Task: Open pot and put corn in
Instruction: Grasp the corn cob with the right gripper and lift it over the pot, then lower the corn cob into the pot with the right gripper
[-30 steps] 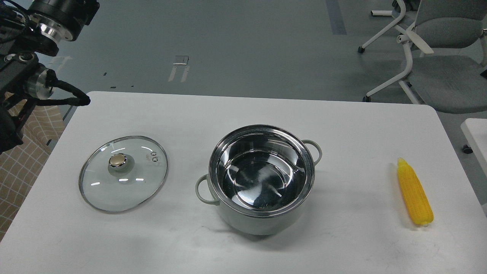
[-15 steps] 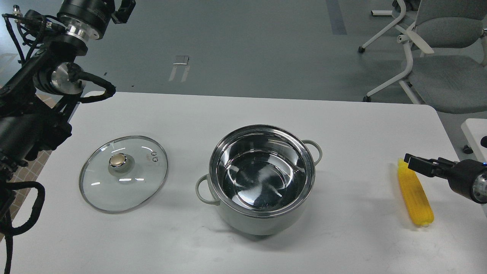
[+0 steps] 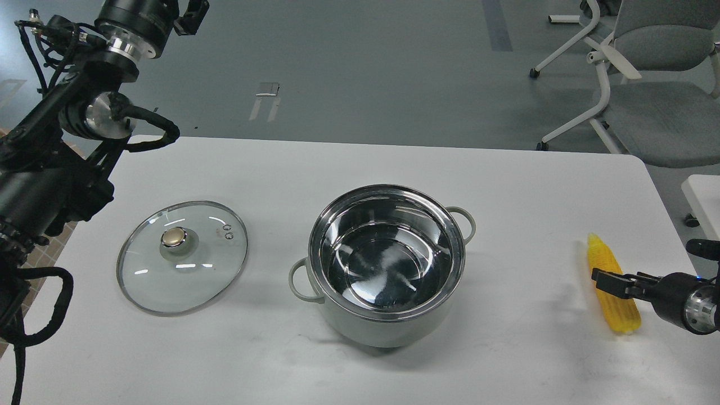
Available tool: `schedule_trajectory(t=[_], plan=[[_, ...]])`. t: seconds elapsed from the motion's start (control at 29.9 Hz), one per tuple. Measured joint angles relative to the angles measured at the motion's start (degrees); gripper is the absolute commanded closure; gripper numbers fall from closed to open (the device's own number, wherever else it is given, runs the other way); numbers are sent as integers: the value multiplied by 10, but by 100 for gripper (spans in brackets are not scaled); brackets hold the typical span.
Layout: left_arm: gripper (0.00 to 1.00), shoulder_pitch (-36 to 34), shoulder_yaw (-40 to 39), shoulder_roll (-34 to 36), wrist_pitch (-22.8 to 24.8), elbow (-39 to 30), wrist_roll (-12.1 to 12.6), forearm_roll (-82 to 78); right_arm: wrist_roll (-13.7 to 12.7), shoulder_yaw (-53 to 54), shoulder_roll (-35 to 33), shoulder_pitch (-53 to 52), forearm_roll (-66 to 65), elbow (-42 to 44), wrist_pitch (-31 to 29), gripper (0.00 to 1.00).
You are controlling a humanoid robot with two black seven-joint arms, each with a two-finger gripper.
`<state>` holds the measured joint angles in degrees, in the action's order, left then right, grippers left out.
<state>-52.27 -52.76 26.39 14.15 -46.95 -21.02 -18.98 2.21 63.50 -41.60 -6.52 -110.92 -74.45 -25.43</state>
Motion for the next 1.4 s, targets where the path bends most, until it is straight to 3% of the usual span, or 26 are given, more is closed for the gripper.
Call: schedule_trajectory(t=[0.07, 0.3, 0.57, 0.7, 0.87, 1.2, 1.4], plan=[[3, 0, 0, 0, 0, 0, 0, 0, -2, -1, 0, 0, 0, 0, 3, 64], [3, 0, -1, 0, -1, -2, 0, 0, -2, -1, 1, 23, 4, -2, 6, 100], [3, 1, -1, 0, -6, -4, 1, 0, 2, 61, 26, 22, 17, -42, 58, 100], [2, 0, 0, 3, -10, -4, 1, 0, 2, 141, 57, 19, 51, -98, 69, 100], [2, 0, 1, 7, -10, -6, 1, -1, 2, 157, 68, -24, 80, -191, 65, 100], [2, -21, 0, 5, -18, -10, 1, 3, -19, -27, 151, -156, 81, -245, 12, 100], [2, -25, 3, 6, -17, -11, 1, 2, -21, -142, 170, -198, 76, -241, 10, 86]])
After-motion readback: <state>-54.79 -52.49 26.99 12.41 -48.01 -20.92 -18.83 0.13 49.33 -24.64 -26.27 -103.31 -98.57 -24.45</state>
